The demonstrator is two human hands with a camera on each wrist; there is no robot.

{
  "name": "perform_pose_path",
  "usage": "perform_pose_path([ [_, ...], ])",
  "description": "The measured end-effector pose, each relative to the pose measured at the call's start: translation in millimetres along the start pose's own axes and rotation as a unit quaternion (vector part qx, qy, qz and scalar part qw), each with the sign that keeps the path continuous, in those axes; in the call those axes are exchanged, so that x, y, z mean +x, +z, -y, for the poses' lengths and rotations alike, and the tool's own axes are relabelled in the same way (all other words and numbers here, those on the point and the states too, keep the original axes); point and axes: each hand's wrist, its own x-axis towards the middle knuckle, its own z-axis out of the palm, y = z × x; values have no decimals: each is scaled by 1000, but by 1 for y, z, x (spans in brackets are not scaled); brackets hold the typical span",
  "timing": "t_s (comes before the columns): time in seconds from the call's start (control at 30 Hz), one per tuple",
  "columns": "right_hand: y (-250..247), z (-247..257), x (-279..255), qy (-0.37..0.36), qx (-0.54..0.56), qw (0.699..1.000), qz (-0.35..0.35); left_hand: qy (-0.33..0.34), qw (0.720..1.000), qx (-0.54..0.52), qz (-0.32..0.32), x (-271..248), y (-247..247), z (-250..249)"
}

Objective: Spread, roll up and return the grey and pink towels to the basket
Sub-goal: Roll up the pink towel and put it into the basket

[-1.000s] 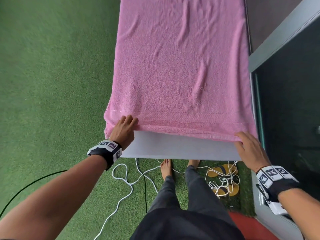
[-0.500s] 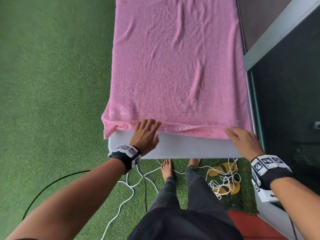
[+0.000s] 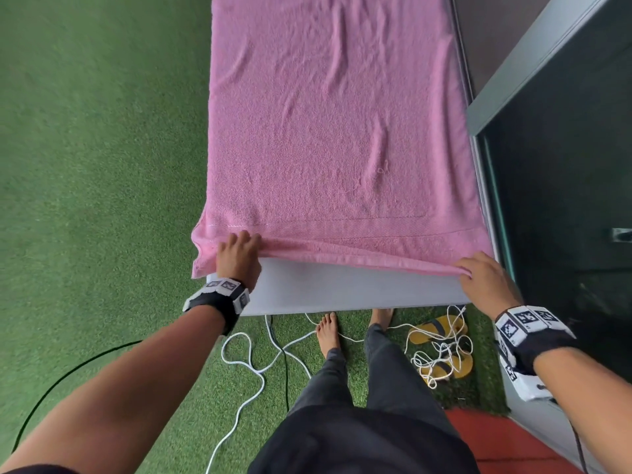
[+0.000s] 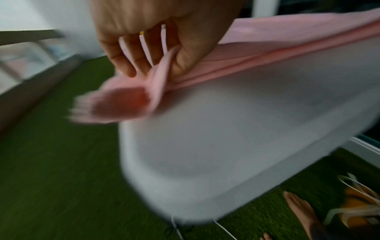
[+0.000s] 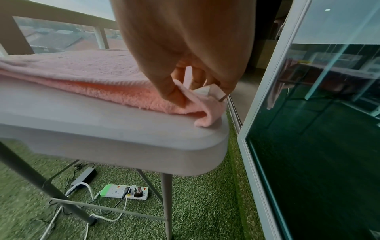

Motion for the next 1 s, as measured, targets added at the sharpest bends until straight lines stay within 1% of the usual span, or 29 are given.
perform_pose_path([
  [0.07, 0, -8, -2, 18, -33, 999, 2, -68, 997, -13, -24, -10, -6, 27],
  [0.1, -2, -10, -3, 29, -39, 999, -9, -92, 994, -33, -45, -17, -9, 38],
  [0.13, -5, -11, -3, 39, -42, 998, -27, -102, 991, -51, -69, -24, -11, 48],
  [0.2, -11, -11, -5, 62, -31, 995, -71, -87, 987, -74, -113, -38, -13, 62],
  [0.27, -13, -10, -10, 71, -18, 992, -104, -60, 983, -104, -141, -54, -11, 70],
  [0.33, -10, -11, -17, 57, -18, 993, -105, -55, 978, -132, -154, -71, -8, 75],
  [0.43, -1, -17, -27, 43, -63, 994, -84, -74, 978, -141, -136, -101, 0, 74],
  [0.5, 1, -19, -31, 48, -64, 992, -95, -100, 979, -143, -108, -112, 4, 73],
  [0.57, -1, -20, -34, 56, -60, 990, -116, -126, 976, -150, -93, -114, 5, 69],
  [0.67, -12, -23, -35, 85, -50, 985, -140, -115, 978, -157, -74, -110, 2, 52],
  [0.73, -14, -24, -36, 93, -50, 987, -123, -117, 980, -151, -56, -109, 2, 45],
  [0.87, -2, -27, -36, 66, -40, 993, -90, -169, 973, -155, -37, -106, 6, 55],
  [0.9, 1, -28, -36, 70, -23, 993, -91, -167, 973, -157, -37, -105, 7, 57],
  [1.0, 9, -28, -40, 67, 34, 992, -101, -124, 980, -153, -35, -105, 12, 61],
])
